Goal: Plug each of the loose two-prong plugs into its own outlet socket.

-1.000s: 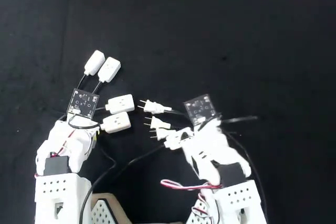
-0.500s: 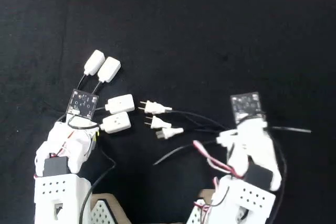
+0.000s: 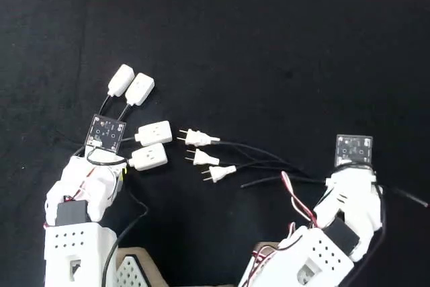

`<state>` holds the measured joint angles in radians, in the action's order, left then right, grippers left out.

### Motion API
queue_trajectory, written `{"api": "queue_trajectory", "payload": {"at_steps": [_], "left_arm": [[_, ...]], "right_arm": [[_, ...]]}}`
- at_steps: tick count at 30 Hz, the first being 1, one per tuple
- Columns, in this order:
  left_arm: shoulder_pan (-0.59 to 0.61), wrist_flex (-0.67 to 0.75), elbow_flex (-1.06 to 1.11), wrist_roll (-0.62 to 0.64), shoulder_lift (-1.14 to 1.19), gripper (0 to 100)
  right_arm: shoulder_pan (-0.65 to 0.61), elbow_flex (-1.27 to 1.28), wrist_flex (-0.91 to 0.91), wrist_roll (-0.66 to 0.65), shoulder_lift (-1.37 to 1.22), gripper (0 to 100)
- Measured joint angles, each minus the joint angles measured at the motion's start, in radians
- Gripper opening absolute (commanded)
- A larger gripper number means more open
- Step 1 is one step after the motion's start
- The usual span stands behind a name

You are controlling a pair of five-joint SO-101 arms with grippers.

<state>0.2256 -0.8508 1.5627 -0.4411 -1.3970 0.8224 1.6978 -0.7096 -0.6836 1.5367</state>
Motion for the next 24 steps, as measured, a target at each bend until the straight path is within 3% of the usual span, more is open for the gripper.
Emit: {"api": "queue_trajectory", "payload": {"at_steps": [14,24], "left_arm": [[0.000,0.000,0.000,0.000,0.000,20],[0.000,0.000,0.000,0.000,0.000,19]], "right_arm": [[0.026,0.000,0.002,0.137,-0.054,1.1],[0.074,-0.341,-0.026,0.153,-0.611,1.1]]}}
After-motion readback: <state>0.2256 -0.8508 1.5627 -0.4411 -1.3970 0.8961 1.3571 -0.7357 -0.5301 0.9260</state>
